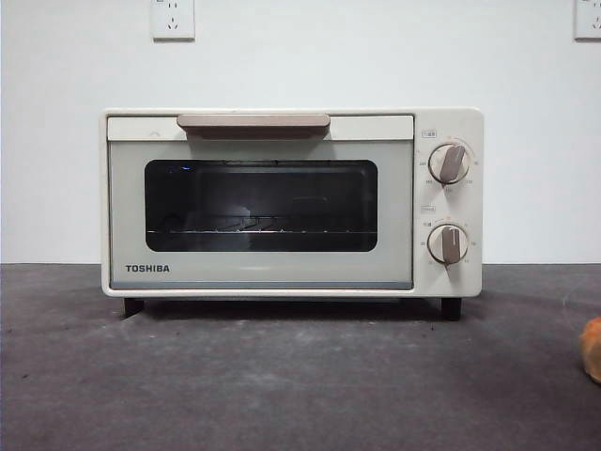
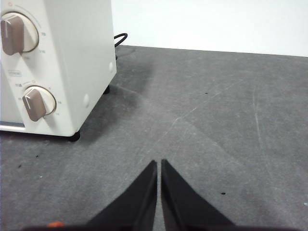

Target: The left arm flap open the oven, the right arm pick bread and place it into oven, the left arm flap close the oven

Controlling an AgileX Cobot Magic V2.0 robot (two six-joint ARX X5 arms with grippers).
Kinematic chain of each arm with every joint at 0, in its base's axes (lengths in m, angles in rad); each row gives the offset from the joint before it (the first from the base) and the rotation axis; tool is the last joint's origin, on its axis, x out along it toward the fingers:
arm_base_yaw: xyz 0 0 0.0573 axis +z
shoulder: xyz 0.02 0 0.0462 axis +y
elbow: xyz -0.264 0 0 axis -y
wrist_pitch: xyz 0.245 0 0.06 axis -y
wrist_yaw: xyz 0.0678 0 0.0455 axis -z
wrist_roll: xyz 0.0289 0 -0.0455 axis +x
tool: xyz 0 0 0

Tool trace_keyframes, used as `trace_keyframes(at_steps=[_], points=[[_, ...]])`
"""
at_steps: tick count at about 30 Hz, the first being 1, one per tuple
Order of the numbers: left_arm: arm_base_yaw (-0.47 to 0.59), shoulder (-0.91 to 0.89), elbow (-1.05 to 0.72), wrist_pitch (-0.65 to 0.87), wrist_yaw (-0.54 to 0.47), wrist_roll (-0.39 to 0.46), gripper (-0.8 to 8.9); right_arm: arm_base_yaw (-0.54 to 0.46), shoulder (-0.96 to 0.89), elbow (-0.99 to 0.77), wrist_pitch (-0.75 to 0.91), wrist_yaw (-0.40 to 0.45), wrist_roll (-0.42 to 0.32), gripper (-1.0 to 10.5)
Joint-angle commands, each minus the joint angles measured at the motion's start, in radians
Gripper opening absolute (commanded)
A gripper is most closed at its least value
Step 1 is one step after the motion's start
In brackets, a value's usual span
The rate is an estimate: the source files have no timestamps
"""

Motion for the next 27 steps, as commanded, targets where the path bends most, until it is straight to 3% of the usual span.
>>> trace_keyframes(at_steps=[1,4,8,11,18,22,27], points=[[0.000,-0.001,-0.020,-0.001,0.001,0.006,0.10,-0.002,-0.002,-0.006,0.013,0.000,0.007,0.1],[0.000,-0.001,-0.020,0.010,0.002,-0.019,0.10,-0.002,-0.002,-0.006,0.020,0.000,0.047,0.1],[0.000,-0.001,-0.020,0.035,0.003,-0.170,0.10,-0.002,-0.002,-0.006,0.029,-0.001,0.175,0.1],[0.000,-0.001,-0.016,0.050,0.047,-0.202,0.10,-0.002,-0.002,-0.003,0.052,-0.021,0.259,0.1],[-0.005,0.022,0.082,0.048,0.071,-0.368,0.11,0.008,0.000,0.105,0.031,-0.037,0.418,0.1],[-0.005,0.078,0.167,0.031,0.085,-0.458,0.11,0.012,0.019,0.208,-0.034,-0.037,0.456,0.1],[-0.006,0.192,0.328,-0.053,0.129,-0.446,0.11,0.012,0.094,0.378,-0.174,-0.062,0.448,0.1]])
